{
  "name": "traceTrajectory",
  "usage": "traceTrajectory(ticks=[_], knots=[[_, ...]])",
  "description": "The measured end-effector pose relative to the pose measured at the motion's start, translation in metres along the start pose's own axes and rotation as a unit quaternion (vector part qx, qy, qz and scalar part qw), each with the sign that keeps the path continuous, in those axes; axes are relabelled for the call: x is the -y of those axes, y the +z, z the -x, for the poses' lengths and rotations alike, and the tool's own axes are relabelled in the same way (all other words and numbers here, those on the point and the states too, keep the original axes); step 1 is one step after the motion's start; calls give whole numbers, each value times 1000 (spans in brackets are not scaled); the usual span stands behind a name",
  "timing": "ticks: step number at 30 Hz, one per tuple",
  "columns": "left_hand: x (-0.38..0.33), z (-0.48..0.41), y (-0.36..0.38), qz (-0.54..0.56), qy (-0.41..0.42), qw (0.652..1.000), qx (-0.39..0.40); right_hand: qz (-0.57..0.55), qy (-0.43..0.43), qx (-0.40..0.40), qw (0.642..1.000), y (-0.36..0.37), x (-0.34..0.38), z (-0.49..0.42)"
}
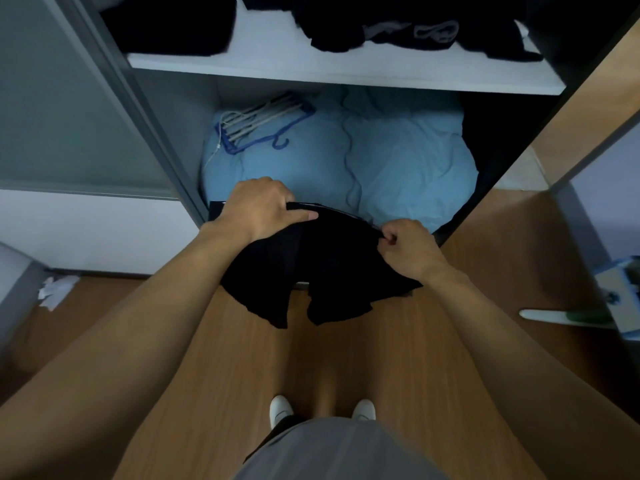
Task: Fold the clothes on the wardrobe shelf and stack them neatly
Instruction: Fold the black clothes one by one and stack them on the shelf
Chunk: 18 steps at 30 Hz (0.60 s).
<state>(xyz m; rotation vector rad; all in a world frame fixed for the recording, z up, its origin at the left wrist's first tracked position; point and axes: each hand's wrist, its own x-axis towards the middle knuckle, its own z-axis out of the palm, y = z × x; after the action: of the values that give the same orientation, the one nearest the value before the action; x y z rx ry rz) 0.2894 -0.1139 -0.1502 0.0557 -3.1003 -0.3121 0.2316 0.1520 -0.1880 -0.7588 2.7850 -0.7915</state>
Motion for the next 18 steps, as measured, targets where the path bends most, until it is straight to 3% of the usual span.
traceTrajectory(ticks=[3,6,11,14,18], knots=[[11,3,-2,48,-79,995,35,-33,-7,-68,997,-10,13,-4],[29,8,-2,91,-105,985,105,-47,-51,-54,996,-21,25,-7],[19,15,12,230,18,965,122,-29,-122,6,992,-31,48,-5],[3,13,27,232,99,960,122,-13,-131,30,991,-33,56,-3],[-16,15,33,239,123,958,97,3,-107,49,993,-40,54,-1]])
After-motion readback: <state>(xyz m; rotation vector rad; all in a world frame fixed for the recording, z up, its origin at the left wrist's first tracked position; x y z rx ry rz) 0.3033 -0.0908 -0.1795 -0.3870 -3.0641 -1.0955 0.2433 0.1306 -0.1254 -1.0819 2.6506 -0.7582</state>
